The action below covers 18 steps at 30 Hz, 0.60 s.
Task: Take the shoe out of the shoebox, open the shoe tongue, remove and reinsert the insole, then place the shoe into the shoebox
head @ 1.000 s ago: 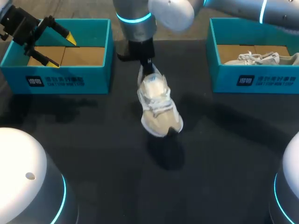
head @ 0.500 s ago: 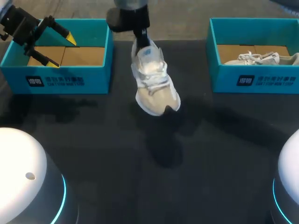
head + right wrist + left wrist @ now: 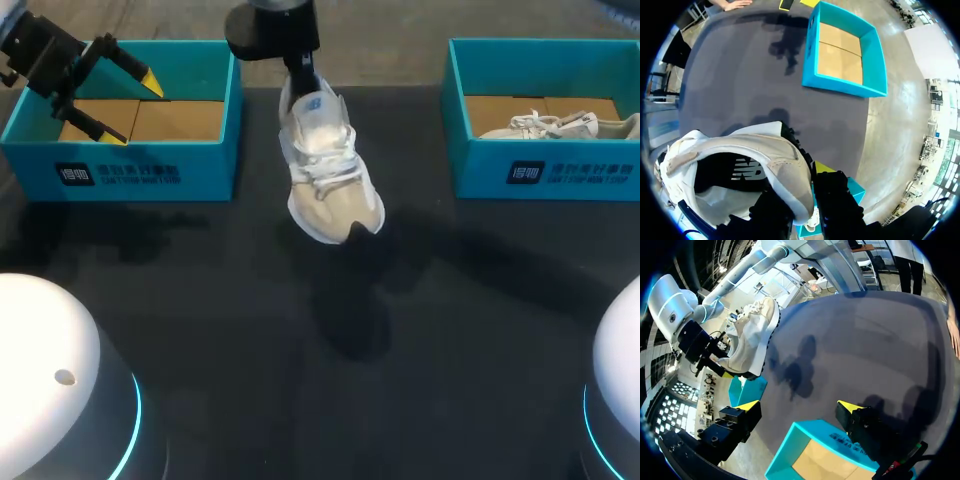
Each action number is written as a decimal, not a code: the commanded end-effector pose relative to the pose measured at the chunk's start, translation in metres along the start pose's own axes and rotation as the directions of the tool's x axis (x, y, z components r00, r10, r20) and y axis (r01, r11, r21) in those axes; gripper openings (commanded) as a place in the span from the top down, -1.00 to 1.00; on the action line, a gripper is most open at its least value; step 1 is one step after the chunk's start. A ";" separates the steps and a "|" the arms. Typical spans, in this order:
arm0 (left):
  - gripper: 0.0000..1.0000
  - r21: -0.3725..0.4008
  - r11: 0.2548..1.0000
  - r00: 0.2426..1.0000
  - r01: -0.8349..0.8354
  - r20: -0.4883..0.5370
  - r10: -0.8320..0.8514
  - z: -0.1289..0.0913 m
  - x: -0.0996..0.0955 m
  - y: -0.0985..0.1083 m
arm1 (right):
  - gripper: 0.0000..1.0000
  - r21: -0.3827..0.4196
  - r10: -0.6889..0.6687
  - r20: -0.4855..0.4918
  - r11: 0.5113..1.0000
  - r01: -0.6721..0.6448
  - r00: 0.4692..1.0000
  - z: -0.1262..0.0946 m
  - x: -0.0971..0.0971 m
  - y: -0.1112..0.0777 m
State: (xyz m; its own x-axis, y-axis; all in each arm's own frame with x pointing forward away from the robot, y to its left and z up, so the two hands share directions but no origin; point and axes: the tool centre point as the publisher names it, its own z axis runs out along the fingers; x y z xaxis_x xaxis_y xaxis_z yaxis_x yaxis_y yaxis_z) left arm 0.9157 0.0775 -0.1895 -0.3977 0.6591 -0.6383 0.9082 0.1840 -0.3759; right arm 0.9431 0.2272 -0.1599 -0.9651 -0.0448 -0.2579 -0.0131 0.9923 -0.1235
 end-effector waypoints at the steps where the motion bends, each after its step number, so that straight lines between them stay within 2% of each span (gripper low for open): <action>1: -1.00 0.000 1.000 1.000 0.000 -0.002 0.000 0.000 0.000 0.000 | 1.00 -0.001 -0.001 0.000 1.000 0.001 1.000 -0.002 0.000 -0.002; 5: -1.00 0.000 1.000 1.000 0.000 -0.002 0.000 0.000 0.000 0.000 | 1.00 -0.001 -0.001 0.000 1.000 0.001 1.000 -0.002 0.000 -0.002; 6: -1.00 0.000 1.000 1.000 0.000 -0.002 0.000 0.000 0.000 0.000 | 1.00 -0.013 -0.011 -0.002 1.000 0.011 1.000 -0.001 -0.007 -0.007; 10: -1.00 0.000 1.000 1.000 0.000 -0.002 0.000 0.000 0.000 0.000 | 1.00 -0.026 -0.029 0.022 0.999 0.030 0.999 0.001 -0.034 -0.031; 18: -1.00 0.000 1.000 1.000 0.000 -0.002 0.000 0.000 0.000 0.000 | 1.00 -0.013 -0.011 0.052 1.000 0.012 0.999 0.011 -0.091 -0.094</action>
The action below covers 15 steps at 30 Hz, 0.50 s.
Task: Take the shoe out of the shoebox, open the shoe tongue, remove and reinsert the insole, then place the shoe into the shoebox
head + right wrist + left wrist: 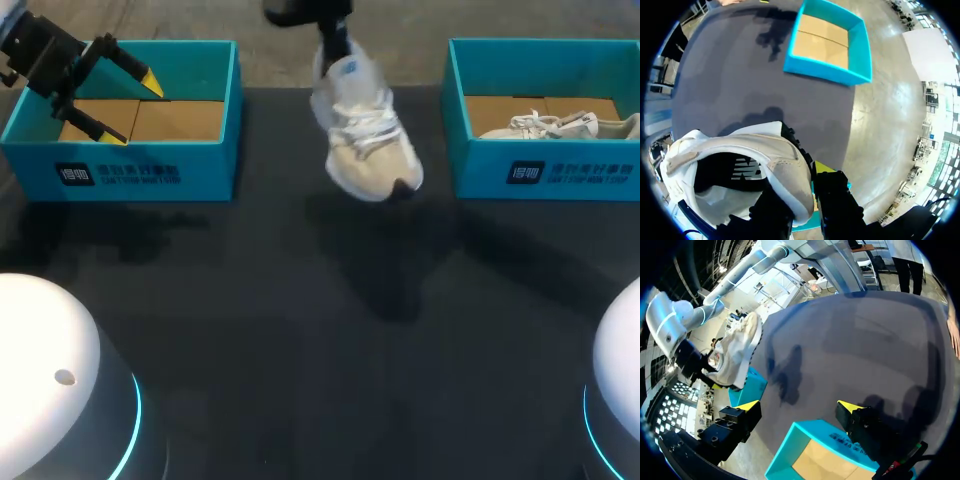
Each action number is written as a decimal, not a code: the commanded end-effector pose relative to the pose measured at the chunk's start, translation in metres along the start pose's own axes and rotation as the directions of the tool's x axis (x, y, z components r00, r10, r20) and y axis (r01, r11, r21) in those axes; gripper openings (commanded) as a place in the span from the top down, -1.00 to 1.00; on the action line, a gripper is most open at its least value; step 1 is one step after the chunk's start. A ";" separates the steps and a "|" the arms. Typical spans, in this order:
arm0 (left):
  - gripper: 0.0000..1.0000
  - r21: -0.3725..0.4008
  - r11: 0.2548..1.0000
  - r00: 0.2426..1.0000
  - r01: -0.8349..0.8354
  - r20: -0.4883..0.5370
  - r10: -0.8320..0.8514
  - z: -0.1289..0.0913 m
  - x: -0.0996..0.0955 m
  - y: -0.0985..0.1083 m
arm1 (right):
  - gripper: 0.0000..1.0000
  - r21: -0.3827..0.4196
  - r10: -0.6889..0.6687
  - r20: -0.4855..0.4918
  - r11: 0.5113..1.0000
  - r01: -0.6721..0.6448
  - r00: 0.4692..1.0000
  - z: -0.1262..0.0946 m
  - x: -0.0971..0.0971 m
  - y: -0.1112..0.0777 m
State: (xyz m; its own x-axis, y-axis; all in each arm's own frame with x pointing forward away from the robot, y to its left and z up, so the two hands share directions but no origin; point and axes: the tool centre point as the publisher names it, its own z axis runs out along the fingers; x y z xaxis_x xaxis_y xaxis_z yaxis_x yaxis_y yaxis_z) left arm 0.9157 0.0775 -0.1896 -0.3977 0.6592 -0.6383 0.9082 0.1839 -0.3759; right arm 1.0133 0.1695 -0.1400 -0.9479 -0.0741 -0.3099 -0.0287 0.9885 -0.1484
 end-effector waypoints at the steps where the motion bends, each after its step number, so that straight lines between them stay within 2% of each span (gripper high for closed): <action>1: -1.00 0.000 1.000 1.000 0.000 -0.002 0.000 0.000 0.000 0.000 | 1.00 -0.028 0.020 -0.002 0.999 -0.020 1.000 0.010 -0.026 -0.042; 10: -1.00 0.000 1.000 1.000 0.000 -0.002 0.000 0.000 0.000 0.000 | 1.00 -0.002 0.114 0.014 0.994 -0.114 0.993 0.036 -0.072 -0.125; 15: -1.00 0.000 1.000 1.000 0.000 -0.002 0.000 0.000 0.000 0.000 | 1.00 -0.009 0.144 0.026 0.990 -0.143 0.989 0.046 -0.084 -0.164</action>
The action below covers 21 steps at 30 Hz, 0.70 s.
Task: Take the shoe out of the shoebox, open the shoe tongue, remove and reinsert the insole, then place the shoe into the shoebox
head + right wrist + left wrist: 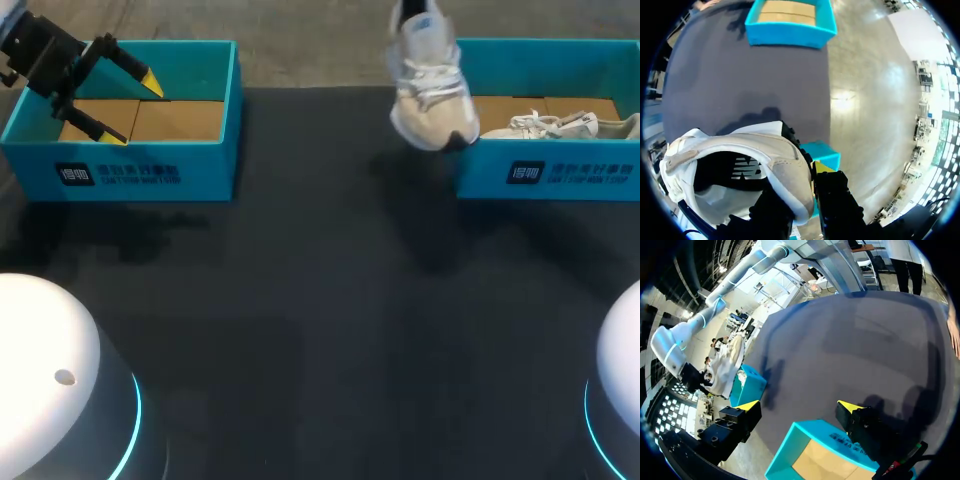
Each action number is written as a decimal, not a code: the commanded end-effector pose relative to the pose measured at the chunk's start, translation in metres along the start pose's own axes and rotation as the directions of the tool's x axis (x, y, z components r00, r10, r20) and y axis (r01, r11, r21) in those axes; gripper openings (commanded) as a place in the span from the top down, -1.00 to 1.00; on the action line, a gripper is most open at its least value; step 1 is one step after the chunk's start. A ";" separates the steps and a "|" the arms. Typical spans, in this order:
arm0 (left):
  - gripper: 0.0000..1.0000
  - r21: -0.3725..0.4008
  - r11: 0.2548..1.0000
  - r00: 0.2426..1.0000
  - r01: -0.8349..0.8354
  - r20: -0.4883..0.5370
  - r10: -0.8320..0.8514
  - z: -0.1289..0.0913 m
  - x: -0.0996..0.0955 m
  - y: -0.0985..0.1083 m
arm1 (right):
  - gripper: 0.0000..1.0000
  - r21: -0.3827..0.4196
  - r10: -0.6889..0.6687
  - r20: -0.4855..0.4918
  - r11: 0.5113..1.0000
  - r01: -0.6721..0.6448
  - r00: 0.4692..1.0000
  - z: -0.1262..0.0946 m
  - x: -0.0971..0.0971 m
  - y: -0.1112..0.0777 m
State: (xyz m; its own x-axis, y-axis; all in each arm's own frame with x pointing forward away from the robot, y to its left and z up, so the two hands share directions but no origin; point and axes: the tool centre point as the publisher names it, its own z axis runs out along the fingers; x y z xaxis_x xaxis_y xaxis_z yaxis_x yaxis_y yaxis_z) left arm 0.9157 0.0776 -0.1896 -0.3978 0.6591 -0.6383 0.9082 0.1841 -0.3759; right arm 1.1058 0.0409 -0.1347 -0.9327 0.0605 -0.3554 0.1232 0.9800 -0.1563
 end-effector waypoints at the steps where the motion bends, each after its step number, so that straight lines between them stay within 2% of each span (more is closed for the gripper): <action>1: -1.00 0.000 1.000 1.000 0.000 -0.002 0.000 0.000 0.000 0.000 | 1.00 -0.072 0.010 -0.007 0.997 -0.011 1.000 0.008 -0.012 -0.039; 7: -1.00 0.000 1.000 1.000 0.000 -0.002 0.000 0.000 0.000 0.000 | 1.00 -0.055 0.061 -0.003 0.997 -0.061 0.998 0.017 -0.025 -0.074; 12: -1.00 0.000 1.000 1.000 0.000 -0.002 0.000 0.000 0.000 0.000 | 1.00 -0.059 0.068 0.002 0.996 -0.067 0.998 0.023 -0.032 -0.094; 21: -1.00 0.000 1.000 1.000 0.000 -0.002 0.000 0.000 0.000 0.000 | 1.00 -0.050 0.070 -0.004 0.996 -0.070 0.998 0.025 -0.035 -0.097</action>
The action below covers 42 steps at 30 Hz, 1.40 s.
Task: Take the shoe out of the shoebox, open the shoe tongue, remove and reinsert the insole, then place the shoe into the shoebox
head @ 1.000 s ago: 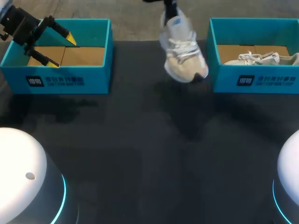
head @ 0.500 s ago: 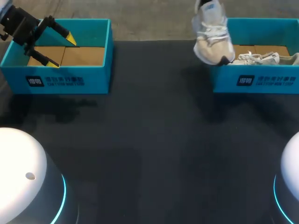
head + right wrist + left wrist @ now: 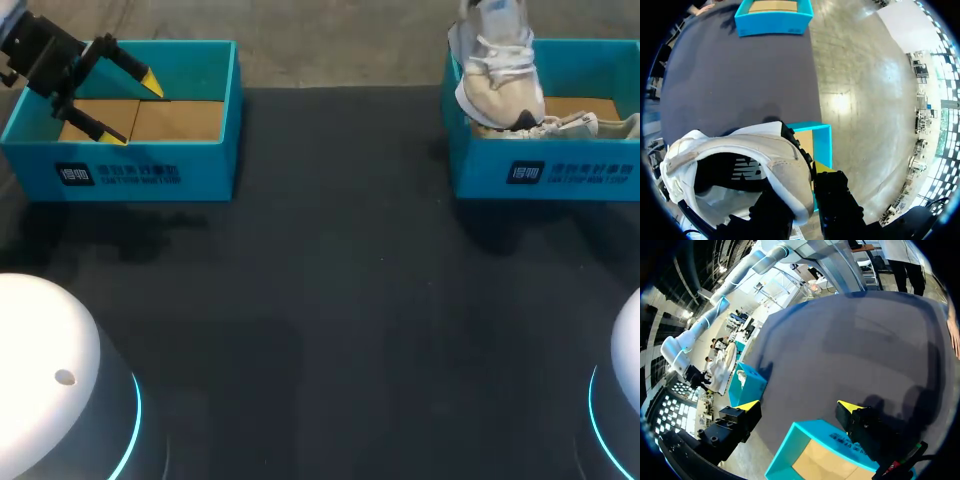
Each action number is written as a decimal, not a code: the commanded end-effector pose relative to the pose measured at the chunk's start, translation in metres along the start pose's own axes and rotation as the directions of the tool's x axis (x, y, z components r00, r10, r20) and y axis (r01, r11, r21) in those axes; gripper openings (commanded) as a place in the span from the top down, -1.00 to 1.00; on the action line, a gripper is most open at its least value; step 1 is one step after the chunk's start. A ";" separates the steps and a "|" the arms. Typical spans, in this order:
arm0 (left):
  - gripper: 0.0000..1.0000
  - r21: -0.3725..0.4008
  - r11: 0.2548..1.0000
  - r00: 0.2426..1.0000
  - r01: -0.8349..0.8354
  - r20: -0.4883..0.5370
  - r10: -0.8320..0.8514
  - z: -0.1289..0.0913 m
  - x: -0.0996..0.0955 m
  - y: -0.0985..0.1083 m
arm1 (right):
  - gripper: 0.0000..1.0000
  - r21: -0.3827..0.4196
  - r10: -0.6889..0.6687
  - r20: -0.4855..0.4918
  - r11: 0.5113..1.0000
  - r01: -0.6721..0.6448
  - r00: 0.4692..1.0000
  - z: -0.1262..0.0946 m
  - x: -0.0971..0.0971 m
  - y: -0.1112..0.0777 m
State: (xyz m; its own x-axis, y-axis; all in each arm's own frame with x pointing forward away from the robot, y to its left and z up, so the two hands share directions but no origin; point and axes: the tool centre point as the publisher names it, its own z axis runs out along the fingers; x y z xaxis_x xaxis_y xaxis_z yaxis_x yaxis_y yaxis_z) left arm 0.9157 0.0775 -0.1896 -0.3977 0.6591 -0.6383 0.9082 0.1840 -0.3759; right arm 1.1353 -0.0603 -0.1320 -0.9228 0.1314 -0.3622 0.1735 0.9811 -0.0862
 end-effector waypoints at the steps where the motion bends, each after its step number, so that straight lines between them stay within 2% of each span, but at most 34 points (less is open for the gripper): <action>1: -1.00 0.000 1.000 1.000 0.000 -0.002 0.000 0.000 0.000 0.000 | 1.00 -0.003 -0.002 0.000 1.000 0.002 1.000 -0.001 0.000 -0.001; 17: -1.00 0.000 1.000 1.000 0.000 -0.002 0.000 0.000 0.000 0.000 | 1.00 -0.003 -0.002 0.000 1.000 0.002 1.000 -0.001 0.000 -0.001; 21: -1.00 0.000 1.000 1.000 0.000 -0.002 0.000 0.000 0.000 0.000 | 1.00 -0.041 -0.055 -0.015 0.998 0.055 0.998 0.011 -0.013 -0.019; 24: -1.00 0.000 1.000 1.000 0.000 -0.002 0.000 0.000 0.000 0.000 | 1.00 -0.039 -0.075 -0.008 0.996 0.074 0.997 0.021 -0.025 -0.035; 28: -1.00 0.000 1.000 1.000 0.000 -0.002 0.000 0.000 0.000 0.000 | 1.00 0.007 -0.050 0.032 0.999 0.050 0.998 0.036 -0.041 -0.060; 42: -1.00 0.000 1.000 1.000 0.000 -0.002 0.000 0.000 0.000 0.000 | 1.00 0.079 0.047 0.007 0.996 -0.047 0.999 0.064 -0.078 -0.150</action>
State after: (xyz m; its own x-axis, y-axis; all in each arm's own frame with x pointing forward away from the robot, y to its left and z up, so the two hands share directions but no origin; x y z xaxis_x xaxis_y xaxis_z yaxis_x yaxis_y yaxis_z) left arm 0.9157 0.0776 -0.1896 -0.3978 0.6591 -0.6383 0.9082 0.1840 -0.3759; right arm 1.1949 -0.2149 -0.1523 -0.9061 0.1679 -0.3883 0.2415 0.9589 -0.1489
